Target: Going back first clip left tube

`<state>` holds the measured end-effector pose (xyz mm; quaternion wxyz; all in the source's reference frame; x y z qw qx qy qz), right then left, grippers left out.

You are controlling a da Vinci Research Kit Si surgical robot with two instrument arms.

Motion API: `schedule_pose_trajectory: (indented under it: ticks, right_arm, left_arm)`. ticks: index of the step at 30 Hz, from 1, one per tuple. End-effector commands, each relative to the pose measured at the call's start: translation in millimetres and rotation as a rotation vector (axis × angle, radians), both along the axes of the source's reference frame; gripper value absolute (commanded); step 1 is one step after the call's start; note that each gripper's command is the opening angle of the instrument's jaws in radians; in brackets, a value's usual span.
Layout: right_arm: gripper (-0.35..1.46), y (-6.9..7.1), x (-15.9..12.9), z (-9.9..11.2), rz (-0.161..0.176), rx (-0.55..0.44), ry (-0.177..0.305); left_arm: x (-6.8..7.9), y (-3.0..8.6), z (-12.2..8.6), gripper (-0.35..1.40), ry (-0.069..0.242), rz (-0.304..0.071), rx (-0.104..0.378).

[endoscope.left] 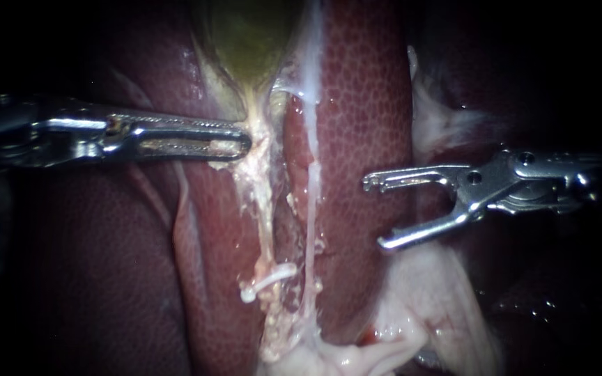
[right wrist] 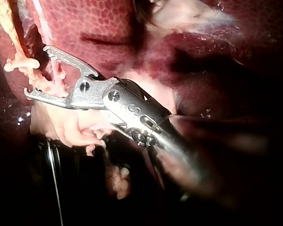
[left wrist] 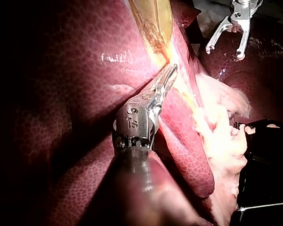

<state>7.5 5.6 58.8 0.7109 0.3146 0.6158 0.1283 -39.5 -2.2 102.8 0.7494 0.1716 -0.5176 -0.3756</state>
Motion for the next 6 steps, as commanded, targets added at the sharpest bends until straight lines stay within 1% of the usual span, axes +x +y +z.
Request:
schedule_pose_trajectory:
  ticks: [1,6]
  right_arm:
    - [0.6,0.0,0.0,0.0,0.0,0.0,0.0]
    - [0.6,0.0,0.0,-0.1,0.0,0.0,0.0]
  left_arm:
    - [0.0,0.0,0.0,-0.35,0.001,0.0,0.0]
    - [0.0,0.0,0.0,-0.35,0.001,0.0,0.0]
